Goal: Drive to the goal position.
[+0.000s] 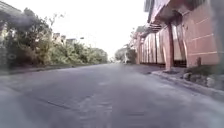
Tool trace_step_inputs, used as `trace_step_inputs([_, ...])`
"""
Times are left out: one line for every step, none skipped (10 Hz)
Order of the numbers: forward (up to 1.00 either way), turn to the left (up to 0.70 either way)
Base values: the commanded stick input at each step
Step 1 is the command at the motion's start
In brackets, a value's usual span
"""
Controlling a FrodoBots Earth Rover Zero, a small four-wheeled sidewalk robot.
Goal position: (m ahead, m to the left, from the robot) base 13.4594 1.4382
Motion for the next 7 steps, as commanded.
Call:
trace_step_inputs([1.0, 0.0])
trace_step_inputs([1.0, -0.09])
trace_step_inputs([1.0, -0.38])
trace_step_inputs([1.0, -0.4])
trace_step_inputs([1.0, -0.37])
trace_step_inputs([1.0, -0.33])
trace_step_inputs([1.0, -0.25])
